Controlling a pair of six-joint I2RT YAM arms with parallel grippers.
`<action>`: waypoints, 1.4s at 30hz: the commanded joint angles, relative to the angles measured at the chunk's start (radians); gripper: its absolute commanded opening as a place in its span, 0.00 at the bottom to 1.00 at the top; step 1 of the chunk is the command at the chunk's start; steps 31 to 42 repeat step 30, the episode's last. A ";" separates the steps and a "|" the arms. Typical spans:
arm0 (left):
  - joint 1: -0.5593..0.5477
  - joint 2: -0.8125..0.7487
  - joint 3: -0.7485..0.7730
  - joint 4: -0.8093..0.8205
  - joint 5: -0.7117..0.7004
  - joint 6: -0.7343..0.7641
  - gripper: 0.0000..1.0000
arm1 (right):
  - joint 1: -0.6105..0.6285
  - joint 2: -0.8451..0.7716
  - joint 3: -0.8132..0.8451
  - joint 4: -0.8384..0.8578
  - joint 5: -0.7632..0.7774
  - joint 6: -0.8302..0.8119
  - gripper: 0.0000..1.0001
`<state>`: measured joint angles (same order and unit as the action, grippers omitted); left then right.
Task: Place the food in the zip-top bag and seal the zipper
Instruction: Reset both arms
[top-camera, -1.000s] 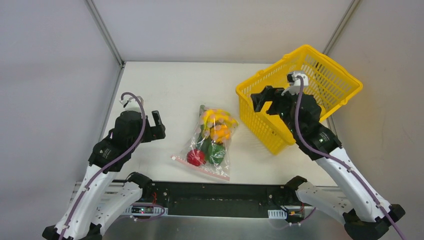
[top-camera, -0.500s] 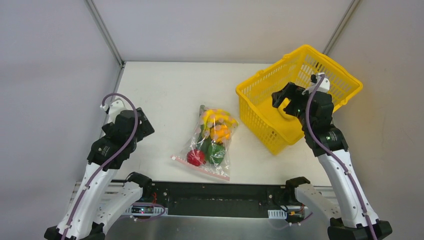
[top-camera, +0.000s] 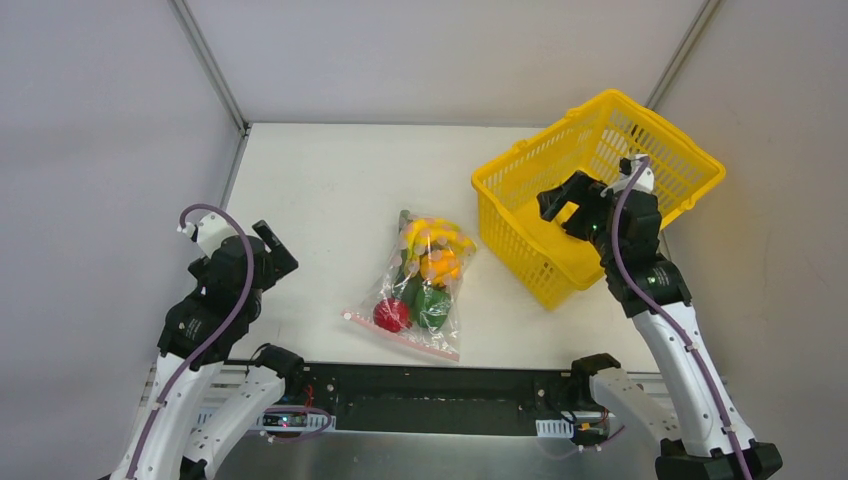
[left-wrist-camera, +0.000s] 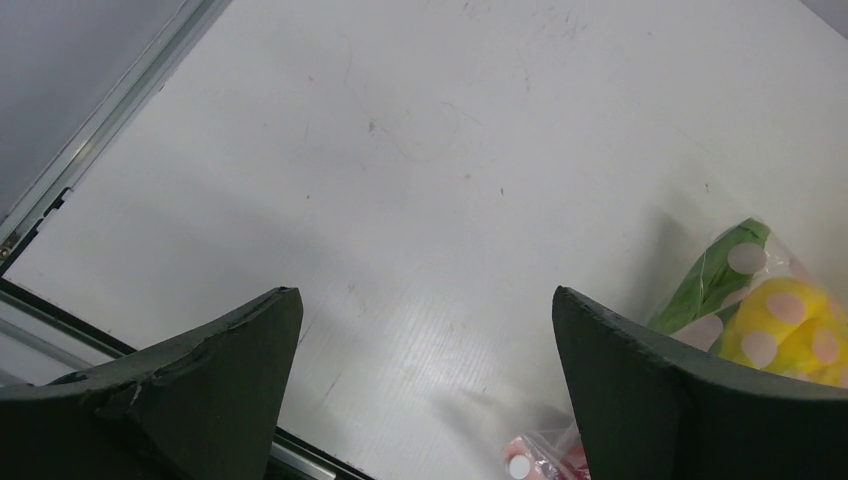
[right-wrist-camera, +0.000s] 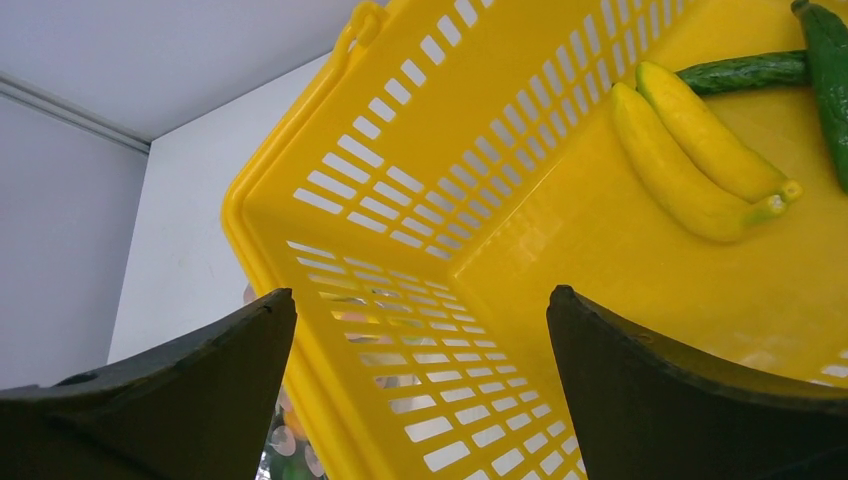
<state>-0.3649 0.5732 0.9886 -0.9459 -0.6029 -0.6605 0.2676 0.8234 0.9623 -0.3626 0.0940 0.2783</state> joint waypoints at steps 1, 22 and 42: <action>0.006 -0.001 0.026 0.023 -0.003 0.023 0.99 | -0.004 -0.033 -0.027 0.073 -0.064 0.049 1.00; 0.006 -0.015 0.026 0.029 -0.003 0.033 0.99 | -0.003 -0.077 -0.066 0.110 -0.074 0.056 1.00; 0.006 -0.010 0.028 0.023 -0.001 0.044 0.99 | -0.004 -0.073 -0.063 0.108 -0.079 0.057 1.00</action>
